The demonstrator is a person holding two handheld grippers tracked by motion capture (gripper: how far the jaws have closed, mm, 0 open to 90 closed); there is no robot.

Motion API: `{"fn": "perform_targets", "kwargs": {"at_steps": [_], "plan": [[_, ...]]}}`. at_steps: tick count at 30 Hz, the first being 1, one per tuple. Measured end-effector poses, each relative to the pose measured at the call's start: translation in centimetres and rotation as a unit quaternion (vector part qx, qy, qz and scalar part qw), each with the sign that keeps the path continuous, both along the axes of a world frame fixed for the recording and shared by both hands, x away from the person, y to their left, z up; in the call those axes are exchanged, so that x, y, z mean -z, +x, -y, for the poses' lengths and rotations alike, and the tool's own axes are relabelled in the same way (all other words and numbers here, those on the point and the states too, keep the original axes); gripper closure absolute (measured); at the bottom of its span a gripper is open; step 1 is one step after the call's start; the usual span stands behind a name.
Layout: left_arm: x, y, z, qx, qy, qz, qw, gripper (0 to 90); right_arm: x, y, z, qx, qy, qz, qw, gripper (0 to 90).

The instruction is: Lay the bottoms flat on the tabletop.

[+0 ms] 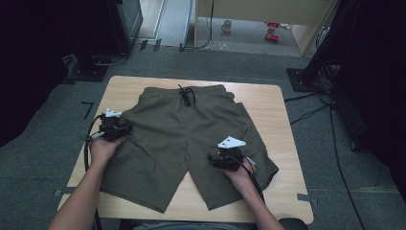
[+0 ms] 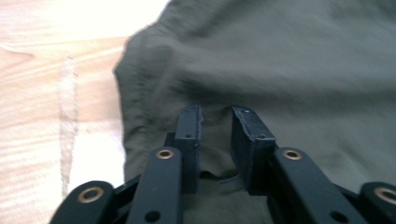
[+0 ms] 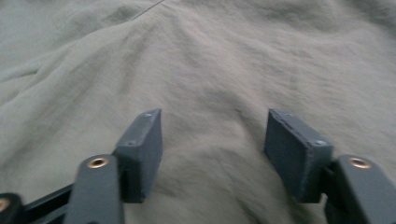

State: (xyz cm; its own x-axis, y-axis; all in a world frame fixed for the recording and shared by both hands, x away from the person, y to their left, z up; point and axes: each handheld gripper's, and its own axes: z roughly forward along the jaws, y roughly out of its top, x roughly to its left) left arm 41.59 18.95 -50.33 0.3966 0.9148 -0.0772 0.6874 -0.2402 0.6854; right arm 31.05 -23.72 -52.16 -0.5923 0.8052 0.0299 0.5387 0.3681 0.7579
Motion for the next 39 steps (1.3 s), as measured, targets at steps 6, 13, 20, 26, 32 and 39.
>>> {"fn": "perform_targets", "kwargs": {"at_steps": [6, 13, 20, 26, 32, 39], "plan": [[-1.5, -1.0, 0.3, 0.017, -0.024, 0.034, 0.9990, 68.4, -1.9, 0.8, 3.3, 0.039, 0.035, 0.036, 0.9980, 42.2], [-1.7, -0.5, 2.1, 0.036, -0.036, 0.042, 0.9978, 67.9, -2.3, 5.1, 7.8, 0.079, 0.023, 0.044, 0.9956, 46.2], [0.2, 0.0, 3.6, 0.049, -0.027, 0.016, 0.9983, 64.7, -0.1, 6.7, 8.6, 0.090, 0.012, 0.017, 0.9957, 45.8], [0.6, -0.5, 3.9, 0.050, -0.033, 0.014, 0.9981, 54.0, 0.1, 5.7, 9.6, 0.102, 0.001, 0.005, 0.9947, 43.2], [0.9, -3.2, 5.0, 0.059, 0.002, 0.037, 0.9976, 45.2, 0.1, 3.2, 9.9, 0.137, -0.001, 0.004, 0.9906, 37.9], [0.6, -4.5, 4.6, 0.063, -0.020, 0.017, 0.9977, 42.1, 0.1, 0.7, 9.8, 0.150, 0.000, -0.004, 0.9887, 28.3]]}}
